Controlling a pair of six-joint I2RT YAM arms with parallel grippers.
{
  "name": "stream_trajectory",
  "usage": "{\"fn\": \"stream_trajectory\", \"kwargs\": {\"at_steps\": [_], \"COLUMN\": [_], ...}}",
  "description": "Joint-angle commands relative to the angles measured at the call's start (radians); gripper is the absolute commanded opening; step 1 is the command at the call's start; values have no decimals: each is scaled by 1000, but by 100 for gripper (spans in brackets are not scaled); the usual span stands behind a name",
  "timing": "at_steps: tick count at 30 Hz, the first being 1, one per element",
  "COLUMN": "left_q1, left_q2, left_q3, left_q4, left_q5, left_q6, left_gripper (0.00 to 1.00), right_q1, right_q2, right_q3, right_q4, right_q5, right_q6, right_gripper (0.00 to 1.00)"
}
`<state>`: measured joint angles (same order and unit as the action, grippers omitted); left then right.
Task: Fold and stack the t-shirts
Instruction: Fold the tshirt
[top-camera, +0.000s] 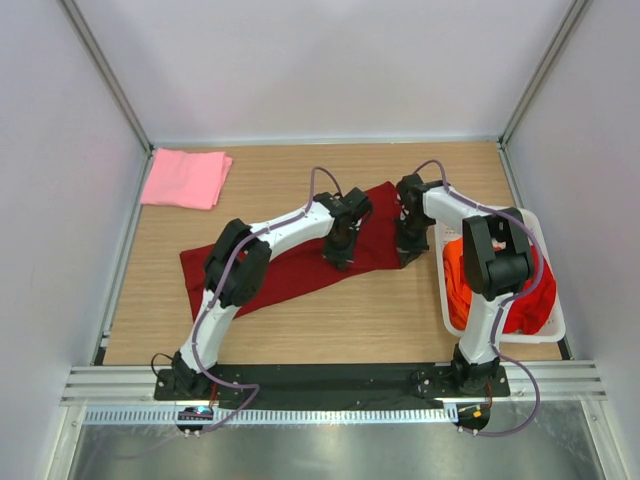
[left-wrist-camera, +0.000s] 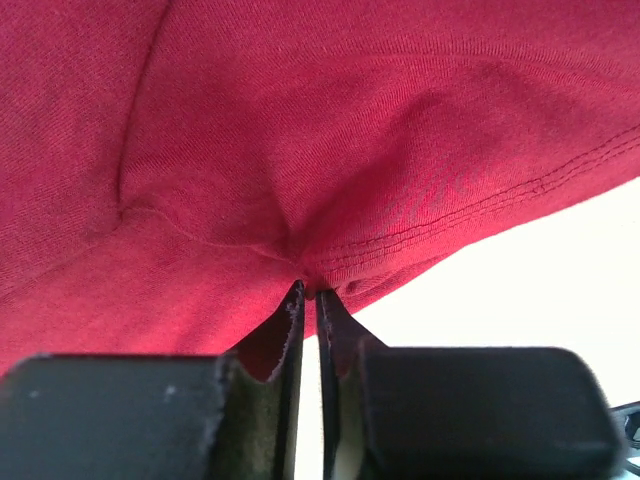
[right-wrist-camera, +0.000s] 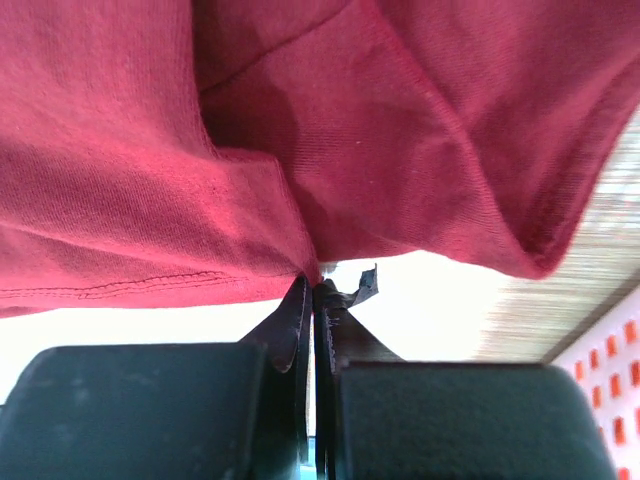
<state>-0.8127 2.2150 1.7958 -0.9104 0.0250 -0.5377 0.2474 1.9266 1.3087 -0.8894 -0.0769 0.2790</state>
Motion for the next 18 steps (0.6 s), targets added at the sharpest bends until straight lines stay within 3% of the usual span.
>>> {"fn": "stream_trajectory", "kwargs": {"at_steps": [1, 11, 18], "left_q1": [-6, -6, 7], "left_q2": [-69, -63, -86], "left_q3": [-3, 63, 76], "left_q4": [-21, -54, -62], "left_q5": [0, 39, 9], "left_q6": [24, 47, 53], "left_gripper": [7, 2, 6], "right_q1": [-8, -11, -11], "right_q2": [-44, -43, -23], "right_q3": [66, 179, 247], "right_q4": [-14, -48, -46], "right_q5": [54, 19, -27], "right_q6": [-4, 20, 31], "right_gripper": [1, 1, 1]}}
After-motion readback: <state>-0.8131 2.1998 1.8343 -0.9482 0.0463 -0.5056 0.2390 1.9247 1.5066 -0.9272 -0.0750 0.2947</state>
